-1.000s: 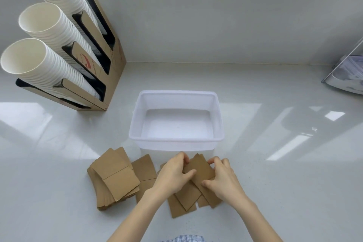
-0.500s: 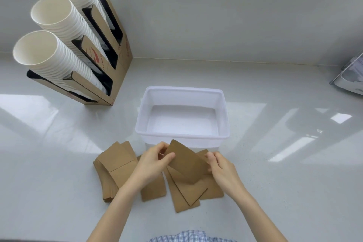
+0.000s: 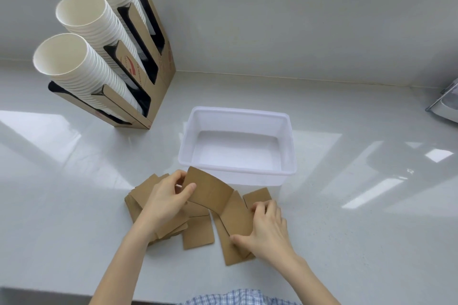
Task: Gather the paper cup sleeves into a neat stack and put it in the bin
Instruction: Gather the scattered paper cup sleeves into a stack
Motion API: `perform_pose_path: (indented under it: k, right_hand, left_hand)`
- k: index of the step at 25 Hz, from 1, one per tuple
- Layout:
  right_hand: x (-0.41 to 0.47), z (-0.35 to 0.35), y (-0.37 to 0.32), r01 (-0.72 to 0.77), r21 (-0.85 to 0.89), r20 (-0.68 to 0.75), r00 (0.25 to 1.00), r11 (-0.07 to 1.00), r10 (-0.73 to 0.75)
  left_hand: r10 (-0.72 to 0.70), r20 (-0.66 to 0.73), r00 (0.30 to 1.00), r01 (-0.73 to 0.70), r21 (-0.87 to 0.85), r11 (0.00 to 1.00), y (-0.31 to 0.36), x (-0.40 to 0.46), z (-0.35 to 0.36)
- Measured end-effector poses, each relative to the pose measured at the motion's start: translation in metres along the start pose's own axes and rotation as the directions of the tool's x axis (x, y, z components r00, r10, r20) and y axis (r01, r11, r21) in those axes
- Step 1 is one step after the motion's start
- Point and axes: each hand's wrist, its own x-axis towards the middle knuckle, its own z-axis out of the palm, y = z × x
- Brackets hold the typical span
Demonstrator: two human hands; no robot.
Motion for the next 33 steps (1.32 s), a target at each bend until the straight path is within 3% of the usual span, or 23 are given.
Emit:
perform_pose_path:
  k: [5, 10, 15, 23, 33]
  right_hand:
    - [0.003, -0.001, -0.003, -0.011, -0.020, 0.015, 1.000, 1.000, 0.011]
    - [0.004, -0.018, 0.008, -0.067, 0.341, 0.050, 0.997, 0.937, 0.053]
    - [0.002, -0.038, 0.021, -0.095, 0.510, 0.047, 0.995, 0.855, 0.082]
    - [-0.010, -0.074, 0.024, -0.151, 0.649, 0.107, 0.989, 0.746, 0.106]
    - [-0.018, -0.091, 0.020, -0.186, 0.744, 0.104, 0.981, 0.641, 0.164]
  left_hand:
    - [-0.026, -0.010, 1.000, 0.025, -0.011, 1.000, 0.003, 0.000, 0.000]
    - [-0.024, -0.014, 1.000, 0.023, -0.048, 0.999, 0.005, 0.000, -0.002]
    - [-0.032, 0.025, 0.999, 0.033, -0.036, 0.999, 0.006, 0.000, -0.001]
    - [-0.090, 0.066, 0.994, 0.091, -0.018, 0.996, 0.006, -0.004, 0.000]
    - [-0.065, 0.113, 0.991, 0.071, -0.051, 0.996, 0.003, -0.012, -0.008]
